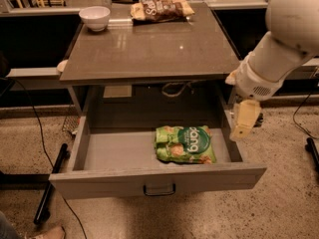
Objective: Pick green rice chip bag from top drawer and place on counter
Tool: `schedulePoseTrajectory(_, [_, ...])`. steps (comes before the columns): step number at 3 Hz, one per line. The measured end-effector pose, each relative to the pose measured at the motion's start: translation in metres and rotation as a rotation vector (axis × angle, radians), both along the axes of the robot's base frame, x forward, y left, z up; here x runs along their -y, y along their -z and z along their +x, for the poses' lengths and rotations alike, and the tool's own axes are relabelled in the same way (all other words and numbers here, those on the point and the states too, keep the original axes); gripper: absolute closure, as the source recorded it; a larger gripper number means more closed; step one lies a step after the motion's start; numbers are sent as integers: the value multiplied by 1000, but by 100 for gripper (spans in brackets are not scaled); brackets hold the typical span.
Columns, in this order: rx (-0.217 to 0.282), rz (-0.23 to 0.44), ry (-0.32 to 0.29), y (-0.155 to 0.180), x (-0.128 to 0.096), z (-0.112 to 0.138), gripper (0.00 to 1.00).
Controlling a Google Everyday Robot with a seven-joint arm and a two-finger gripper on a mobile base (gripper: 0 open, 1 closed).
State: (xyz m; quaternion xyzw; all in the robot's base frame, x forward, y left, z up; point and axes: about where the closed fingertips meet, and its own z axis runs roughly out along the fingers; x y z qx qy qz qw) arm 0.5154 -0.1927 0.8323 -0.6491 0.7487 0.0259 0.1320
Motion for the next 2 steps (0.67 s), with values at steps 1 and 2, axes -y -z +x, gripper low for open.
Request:
schedulePoseTrajectory(1, [-43,68,5,61,-18,25,0])
schedulePoseTrajectory(2, [-43,68,5,61,-18,25,0])
